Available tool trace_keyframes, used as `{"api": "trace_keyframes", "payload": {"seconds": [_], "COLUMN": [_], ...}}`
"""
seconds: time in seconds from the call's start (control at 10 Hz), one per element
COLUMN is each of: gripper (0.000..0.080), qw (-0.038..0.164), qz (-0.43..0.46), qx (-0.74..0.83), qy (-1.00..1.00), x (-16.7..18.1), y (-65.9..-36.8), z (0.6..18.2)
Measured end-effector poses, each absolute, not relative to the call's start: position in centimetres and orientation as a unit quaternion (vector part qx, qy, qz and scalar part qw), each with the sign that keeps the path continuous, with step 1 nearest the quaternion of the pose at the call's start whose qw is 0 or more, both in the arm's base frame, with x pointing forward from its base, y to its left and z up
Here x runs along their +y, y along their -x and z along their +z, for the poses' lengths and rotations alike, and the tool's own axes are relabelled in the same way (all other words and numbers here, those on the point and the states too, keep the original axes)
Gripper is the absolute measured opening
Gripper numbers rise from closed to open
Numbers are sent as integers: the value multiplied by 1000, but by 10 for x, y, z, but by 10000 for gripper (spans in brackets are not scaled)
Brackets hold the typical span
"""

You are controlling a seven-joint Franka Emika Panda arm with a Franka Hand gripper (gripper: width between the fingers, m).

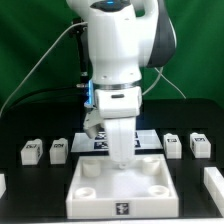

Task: Assemble one leg

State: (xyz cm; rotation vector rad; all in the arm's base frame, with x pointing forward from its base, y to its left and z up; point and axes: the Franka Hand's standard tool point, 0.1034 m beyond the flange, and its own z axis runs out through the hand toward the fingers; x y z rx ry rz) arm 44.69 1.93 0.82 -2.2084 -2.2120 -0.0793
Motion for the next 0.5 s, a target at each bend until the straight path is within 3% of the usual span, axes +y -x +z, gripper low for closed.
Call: {"api": "trace_keyframes", "payload": {"seconds": [0.5], "gripper": [58], "qw": [12], "qz": [-41], "qx": [-709], "qy": [704], "x": [57], "y": [-483], "z": [9]}}
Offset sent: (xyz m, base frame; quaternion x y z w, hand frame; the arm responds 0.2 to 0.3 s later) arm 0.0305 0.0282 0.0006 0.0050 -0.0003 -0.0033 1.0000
